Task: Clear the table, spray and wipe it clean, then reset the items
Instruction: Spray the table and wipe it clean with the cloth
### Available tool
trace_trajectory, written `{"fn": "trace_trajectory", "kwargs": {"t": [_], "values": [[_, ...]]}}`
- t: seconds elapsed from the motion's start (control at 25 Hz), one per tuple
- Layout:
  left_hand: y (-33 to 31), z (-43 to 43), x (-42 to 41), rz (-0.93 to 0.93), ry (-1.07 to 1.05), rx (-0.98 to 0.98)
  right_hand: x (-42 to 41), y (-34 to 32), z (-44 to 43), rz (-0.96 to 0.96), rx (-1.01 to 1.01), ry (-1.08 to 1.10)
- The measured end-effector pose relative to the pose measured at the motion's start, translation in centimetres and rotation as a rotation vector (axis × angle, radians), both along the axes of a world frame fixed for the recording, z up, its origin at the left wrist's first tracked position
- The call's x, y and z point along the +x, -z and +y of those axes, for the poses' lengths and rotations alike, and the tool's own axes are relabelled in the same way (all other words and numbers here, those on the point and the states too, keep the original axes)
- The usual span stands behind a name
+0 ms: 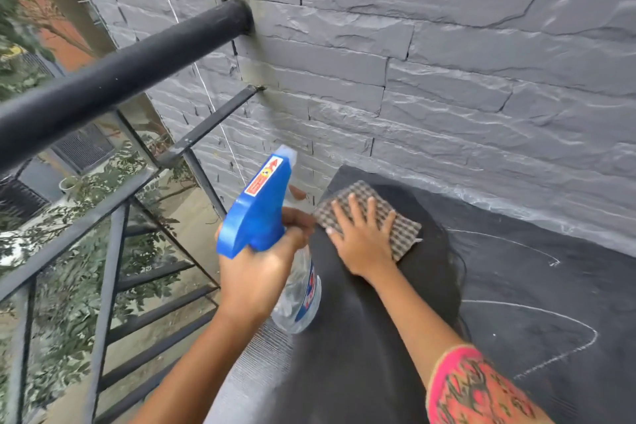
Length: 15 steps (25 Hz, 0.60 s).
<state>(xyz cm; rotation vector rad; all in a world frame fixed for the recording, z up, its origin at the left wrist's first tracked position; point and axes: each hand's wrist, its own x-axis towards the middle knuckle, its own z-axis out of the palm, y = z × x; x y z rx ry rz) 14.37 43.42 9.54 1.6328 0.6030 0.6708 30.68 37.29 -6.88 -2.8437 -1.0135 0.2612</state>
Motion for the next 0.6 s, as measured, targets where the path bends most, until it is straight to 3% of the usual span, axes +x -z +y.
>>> {"fn": "trace_trajectory", "kwargs": {"t": [0.16,0.28,0.44,0.6], "values": [[0.8,0.5,2.1,-0.058,-0.038,-0.041,-3.3,2.0,-5.9,-0.183,0.019,-0.308],[1.3,0.3,2.8,-0.089,-0.049,-0.018,-0.2,2.4,-10.2,-0.211,0.014,-0.208],[2.1,0.0,3.0,-0.120,-0.047,0.041,7.1,1.3,-4.4,-0.095,-0.011,-0.065],[2.1,0.1,2.9,-0.160,-0.038,0.067,8.4,0.6,4.2,-0.068,-0.010,-0.144]]}}
